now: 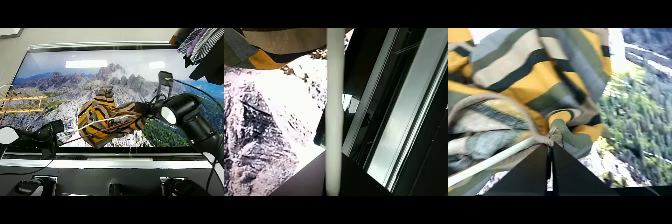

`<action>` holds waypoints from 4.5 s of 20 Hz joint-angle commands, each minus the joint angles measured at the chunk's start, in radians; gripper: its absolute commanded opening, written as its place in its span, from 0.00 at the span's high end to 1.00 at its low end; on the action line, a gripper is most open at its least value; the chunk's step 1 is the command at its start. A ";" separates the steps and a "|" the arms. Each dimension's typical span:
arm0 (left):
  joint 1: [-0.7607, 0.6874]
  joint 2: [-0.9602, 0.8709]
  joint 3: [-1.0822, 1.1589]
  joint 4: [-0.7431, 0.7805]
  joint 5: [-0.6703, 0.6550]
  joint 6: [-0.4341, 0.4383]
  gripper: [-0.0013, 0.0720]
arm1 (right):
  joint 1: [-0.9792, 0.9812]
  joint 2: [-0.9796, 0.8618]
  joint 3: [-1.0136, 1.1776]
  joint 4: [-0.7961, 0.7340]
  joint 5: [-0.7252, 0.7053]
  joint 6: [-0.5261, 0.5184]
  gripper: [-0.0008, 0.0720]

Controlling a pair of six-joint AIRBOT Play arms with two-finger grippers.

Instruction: Fold the clothes and pants, and hang the long-sleeved shirts on hangers.

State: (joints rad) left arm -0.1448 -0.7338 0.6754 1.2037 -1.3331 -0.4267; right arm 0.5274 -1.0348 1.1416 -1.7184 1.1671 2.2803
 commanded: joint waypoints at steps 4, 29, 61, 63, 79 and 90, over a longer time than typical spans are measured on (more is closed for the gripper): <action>0.000 -0.012 0.025 -0.015 0.006 0.039 0.95 | 0.000 -0.005 0.092 0.031 -0.015 -0.111 0.95; -0.219 -0.204 0.049 -0.140 0.257 -0.117 0.95 | 0.017 -0.039 0.276 0.056 0.242 -0.196 0.95; -0.494 -0.288 0.097 -0.132 0.566 -0.476 0.95 | 0.145 -0.035 0.280 0.092 0.053 0.073 0.95; -0.494 -0.288 0.097 -0.132 0.572 -0.476 0.95 | 0.145 -0.035 0.280 0.124 0.053 0.056 0.95; -0.494 -0.287 0.097 -0.131 0.591 -0.475 0.95 | 0.142 0.031 0.280 -0.043 0.270 -0.022 0.41; -0.494 -0.287 0.097 -0.131 0.608 -0.475 0.95 | -0.468 0.049 0.346 0.614 0.251 -1.589 0.32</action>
State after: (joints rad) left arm -0.6392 -1.0210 0.7715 1.0721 -0.7265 -0.9020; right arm 0.1551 -0.9707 1.4750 -1.4017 1.4212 1.6669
